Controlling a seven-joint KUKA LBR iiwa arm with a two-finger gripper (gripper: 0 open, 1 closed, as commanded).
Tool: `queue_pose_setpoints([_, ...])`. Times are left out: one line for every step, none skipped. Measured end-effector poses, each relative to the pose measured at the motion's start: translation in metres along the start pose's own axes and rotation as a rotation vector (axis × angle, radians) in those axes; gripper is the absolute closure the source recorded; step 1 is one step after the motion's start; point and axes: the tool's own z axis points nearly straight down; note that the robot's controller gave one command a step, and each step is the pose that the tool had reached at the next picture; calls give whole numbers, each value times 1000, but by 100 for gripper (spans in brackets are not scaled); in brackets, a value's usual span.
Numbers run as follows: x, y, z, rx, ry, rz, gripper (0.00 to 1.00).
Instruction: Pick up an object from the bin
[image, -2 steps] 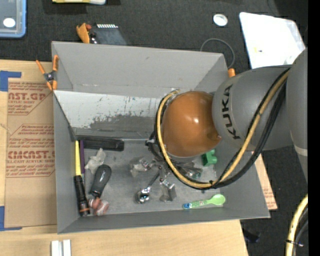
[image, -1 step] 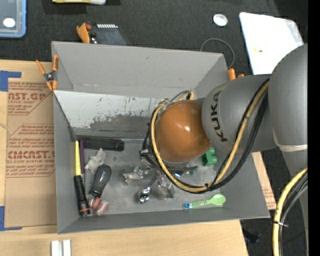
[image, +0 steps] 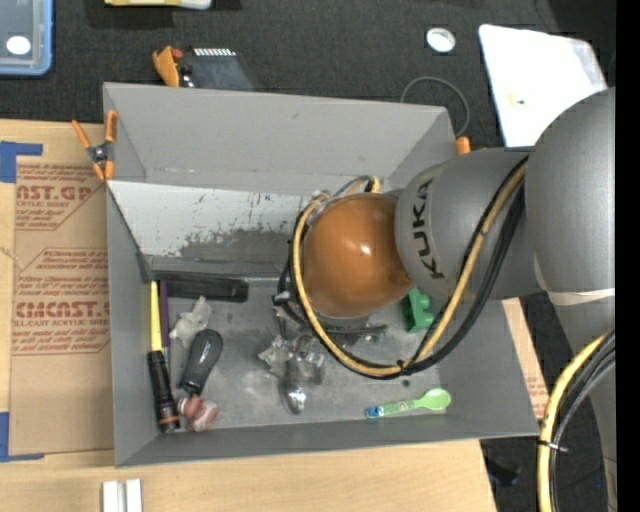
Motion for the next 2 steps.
queue_pose_setpoints([0,0,0,0,0,0,100])
queue_pose_setpoints([2,3,-24,-10,7,0,100])
